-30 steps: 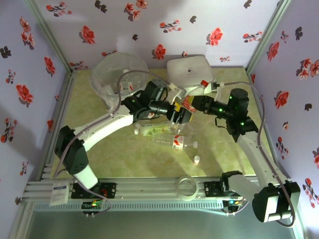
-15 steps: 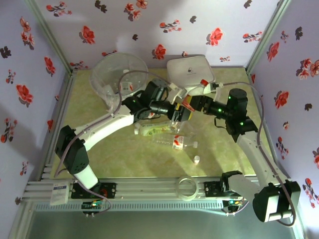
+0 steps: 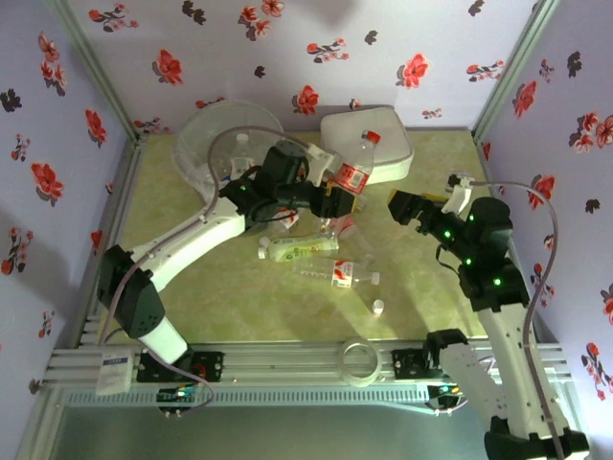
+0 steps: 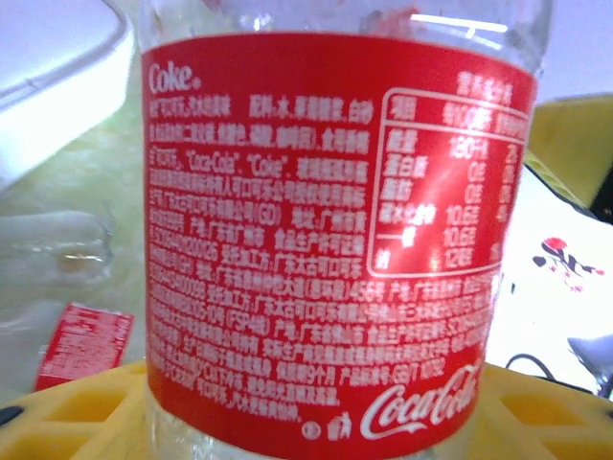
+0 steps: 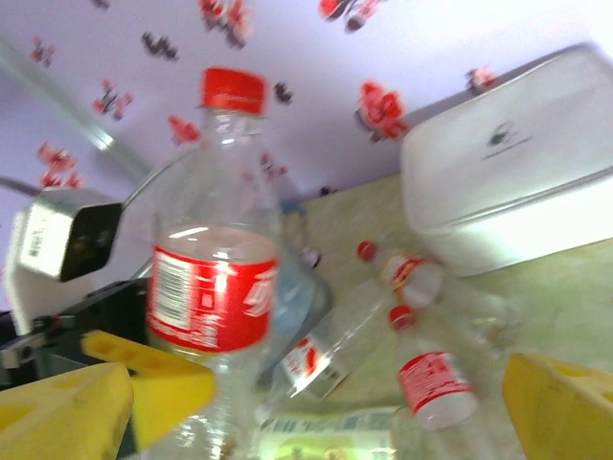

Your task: Put the plastic bottles in the bin

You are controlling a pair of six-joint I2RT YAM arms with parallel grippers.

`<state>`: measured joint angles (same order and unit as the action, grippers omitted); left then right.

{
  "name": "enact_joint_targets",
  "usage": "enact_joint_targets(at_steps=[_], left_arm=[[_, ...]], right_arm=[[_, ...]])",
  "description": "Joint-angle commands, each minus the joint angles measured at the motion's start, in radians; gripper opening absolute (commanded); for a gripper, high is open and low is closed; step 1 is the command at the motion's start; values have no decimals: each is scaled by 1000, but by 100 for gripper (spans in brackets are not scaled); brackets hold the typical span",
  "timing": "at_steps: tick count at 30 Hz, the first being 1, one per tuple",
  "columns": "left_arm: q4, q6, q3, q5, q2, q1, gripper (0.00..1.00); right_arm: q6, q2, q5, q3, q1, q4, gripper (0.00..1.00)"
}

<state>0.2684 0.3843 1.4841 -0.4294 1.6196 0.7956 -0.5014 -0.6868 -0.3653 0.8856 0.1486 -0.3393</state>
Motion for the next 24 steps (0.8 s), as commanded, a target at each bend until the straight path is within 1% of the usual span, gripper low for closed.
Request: enact_joint_targets(at_steps=[1,5,8,11,15,17,20,24], left_arm=[[-24,-3,59,39,-61,-29,61],[59,-35,137,124,-111,-77,60],[119,-48,190,194,-157,-141,59],[132,-25,196,256,-209,-242,56],[134,-18,195,302,-237,-377,52],[156,-37,209,329,-224,-436,51],[213,-99,250,336,-161,-492,52],[321,-171,327,334,-43,-512,53]], right_arm=[[-10,38,147,-48,-8,-12,99],[8,51,158,-65,-10,-38,99],[11,48,155,-76,-11,-53,99],[-3,51,148,-95,-11,-47,99],[-23,54,143,-119,-11,-34,99],[-31,57,139,-133,-11,-29,99],[-39,62,139,-146,-11,-27,99],[-24,66,147,-149,-11,-52,99]])
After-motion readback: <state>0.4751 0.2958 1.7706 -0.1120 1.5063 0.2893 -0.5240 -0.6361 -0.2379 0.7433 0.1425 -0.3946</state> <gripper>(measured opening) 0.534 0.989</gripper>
